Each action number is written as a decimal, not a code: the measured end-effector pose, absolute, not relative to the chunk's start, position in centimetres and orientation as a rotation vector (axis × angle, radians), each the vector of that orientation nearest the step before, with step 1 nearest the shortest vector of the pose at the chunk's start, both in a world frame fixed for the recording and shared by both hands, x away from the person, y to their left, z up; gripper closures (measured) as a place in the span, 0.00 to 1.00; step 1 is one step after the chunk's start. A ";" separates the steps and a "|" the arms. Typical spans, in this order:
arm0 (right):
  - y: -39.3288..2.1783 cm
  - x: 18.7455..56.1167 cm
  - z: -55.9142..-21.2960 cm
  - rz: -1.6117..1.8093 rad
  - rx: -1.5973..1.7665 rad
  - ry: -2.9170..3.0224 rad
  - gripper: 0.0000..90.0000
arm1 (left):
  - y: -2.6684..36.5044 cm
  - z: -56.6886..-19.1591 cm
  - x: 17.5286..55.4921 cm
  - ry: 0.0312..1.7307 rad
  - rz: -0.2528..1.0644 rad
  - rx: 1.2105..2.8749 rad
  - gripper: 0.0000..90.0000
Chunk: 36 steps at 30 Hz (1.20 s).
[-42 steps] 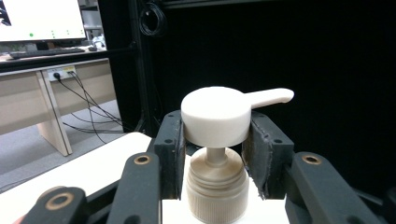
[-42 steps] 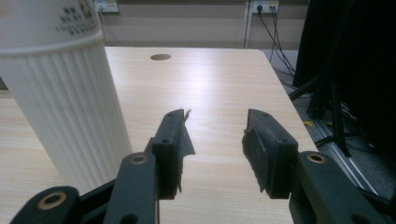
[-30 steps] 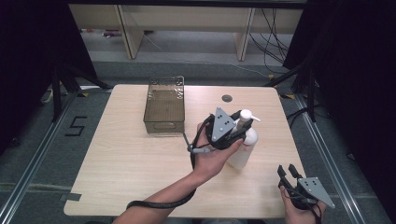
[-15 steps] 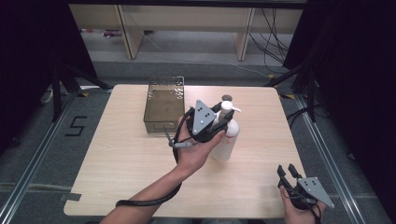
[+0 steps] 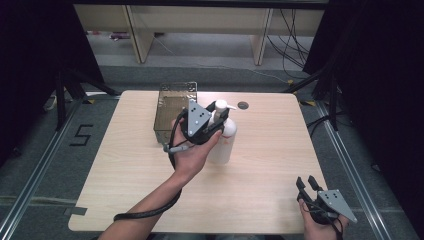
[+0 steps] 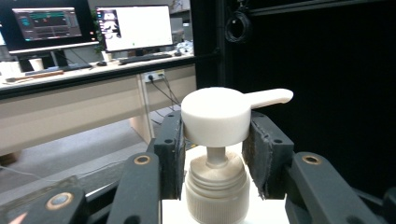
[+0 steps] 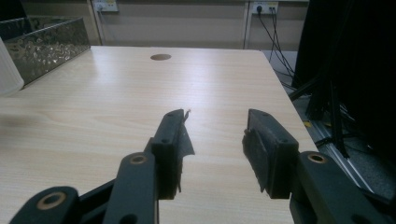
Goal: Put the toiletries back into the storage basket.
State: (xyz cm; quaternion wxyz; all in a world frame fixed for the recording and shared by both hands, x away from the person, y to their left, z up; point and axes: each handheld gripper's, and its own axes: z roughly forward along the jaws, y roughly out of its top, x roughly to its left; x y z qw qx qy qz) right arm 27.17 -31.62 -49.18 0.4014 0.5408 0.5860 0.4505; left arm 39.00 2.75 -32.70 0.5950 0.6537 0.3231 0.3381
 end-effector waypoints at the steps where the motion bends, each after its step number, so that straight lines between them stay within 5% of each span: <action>1: -31.6 27.2 -49.2 1.140 1.369 1.481 0.65 | 2.9 -32.7 39.1 0.750 0.787 1.515 0.66; 36: -31.3 27.3 -49.3 1.159 1.366 1.481 0.64 | 9.3 -30.6 41.2 0.896 0.964 1.403 0.66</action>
